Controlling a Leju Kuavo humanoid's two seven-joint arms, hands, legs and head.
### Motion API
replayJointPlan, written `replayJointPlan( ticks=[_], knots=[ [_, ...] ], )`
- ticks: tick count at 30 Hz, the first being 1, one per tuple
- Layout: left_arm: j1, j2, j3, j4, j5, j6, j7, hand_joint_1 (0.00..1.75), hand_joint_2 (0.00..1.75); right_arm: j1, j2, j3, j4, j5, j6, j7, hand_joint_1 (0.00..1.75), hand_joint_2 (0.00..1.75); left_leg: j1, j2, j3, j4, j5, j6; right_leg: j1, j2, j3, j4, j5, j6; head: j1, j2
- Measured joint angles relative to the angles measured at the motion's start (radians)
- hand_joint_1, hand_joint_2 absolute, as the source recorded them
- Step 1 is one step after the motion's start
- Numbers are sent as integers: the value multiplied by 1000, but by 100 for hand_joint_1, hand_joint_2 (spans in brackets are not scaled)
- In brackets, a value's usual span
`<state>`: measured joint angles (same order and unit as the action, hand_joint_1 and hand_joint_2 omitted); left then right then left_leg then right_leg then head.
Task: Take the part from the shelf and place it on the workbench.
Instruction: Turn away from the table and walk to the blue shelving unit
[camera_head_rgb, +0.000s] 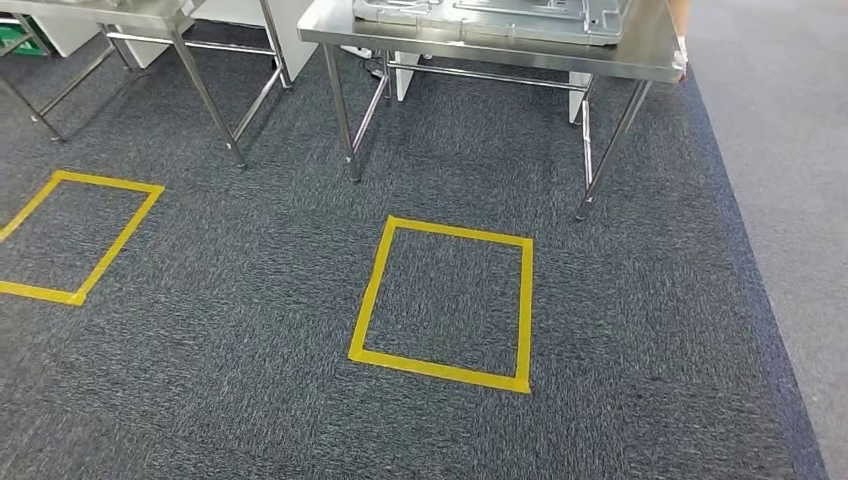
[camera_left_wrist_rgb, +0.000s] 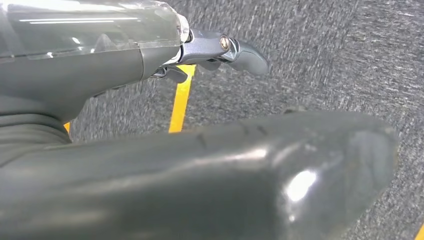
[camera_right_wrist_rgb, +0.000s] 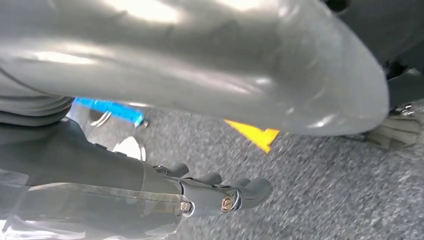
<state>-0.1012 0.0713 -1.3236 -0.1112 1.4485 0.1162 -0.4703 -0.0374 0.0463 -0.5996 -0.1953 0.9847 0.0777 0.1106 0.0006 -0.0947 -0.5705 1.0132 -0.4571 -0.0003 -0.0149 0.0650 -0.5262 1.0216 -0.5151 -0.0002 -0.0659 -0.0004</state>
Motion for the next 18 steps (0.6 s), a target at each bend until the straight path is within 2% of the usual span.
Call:
replayJointPlan(
  ticks=[1,3,5,6,7,8,9,10,12,13,14,16,18],
  knots=[
    [1,1,0,0,0,0,-1,0,0,-1,0,5,0,8,0,0,0,0,2,-5,-4,2,1,-6,-1,-12,0,-3,3,-6,0,0],
    [3,2,-1,0,0,0,-2,0,0,0,1,16,0,25,-2,0,0,0,3,19,-23,41,-24,-16,-4,-37,3,-12,9,-19,0,0],
    [0,3,-1,0,0,0,-5,0,0,3,0,26,0,36,-3,-2,0,0,4,61,-73,152,-87,-25,-3,-63,2,-15,12,-26,0,0],
    [-3,4,-1,0,0,0,-6,0,0,4,0,29,0,39,-4,-4,0,0,7,72,-102,218,-116,-29,-2,-77,1,-15,12,-27,0,0],
    [-3,4,-1,0,0,0,-8,0,0,4,0,32,0,43,-4,-6,0,0,9,78,-122,265,-131,-33,-2,-90,0,-15,11,-27,0,0],
    [-2,4,-1,0,0,0,-9,0,0,3,0,35,0,46,-5,-8,0,0,12,82,-125,279,-129,-35,-2,-103,0,-15,11,-27,0,0],
    [-1,4,-1,0,0,0,-11,0,0,3,0,39,0,50,-5,-11,0,0,15,87,-108,251,-109,-37,-2,-115,1,-14,10,-25,0,0],
    [0,4,-1,0,0,1,-12,0,0,2,0,43,0,53,-6,-14,0,0,16,100,-73,189,-77,-37,-2,-126,3,-14,9,-23,0,0],
    [-1,4,-1,0,0,3,-15,0,0,2,0,50,0,57,-8,-19,0,0,14,147,1,52,-31,-31,1,-147,9,-13,4,-15,0,0],
    [-2,4,0,0,0,3,-17,0,0,2,0,52,0,57,-9,-21,0,0,11,163,20,13,-21,-25,4,-156,11,-13,3,-9,0,0],
    [-2,4,0,0,0,3,-17,0,0,0,0,53,0,57,-10,-21,0,0,7,169,24,-2,-21,-18,7,-165,13,-13,2,-3,0,0],
    [2,4,0,0,0,3,-18,0,0,-3,0,55,0,57,-10,-22,0,0,5,148,20,-5,-17,-3,7,-176,16,-13,-1,11,0,0],
    [5,4,0,0,0,4,-18,0,0,-5,0,57,0,58,-11,-22,0,0,8,128,21,-12,-9,12,2,-141,7,16,-28,21,0,0]
  ],
)
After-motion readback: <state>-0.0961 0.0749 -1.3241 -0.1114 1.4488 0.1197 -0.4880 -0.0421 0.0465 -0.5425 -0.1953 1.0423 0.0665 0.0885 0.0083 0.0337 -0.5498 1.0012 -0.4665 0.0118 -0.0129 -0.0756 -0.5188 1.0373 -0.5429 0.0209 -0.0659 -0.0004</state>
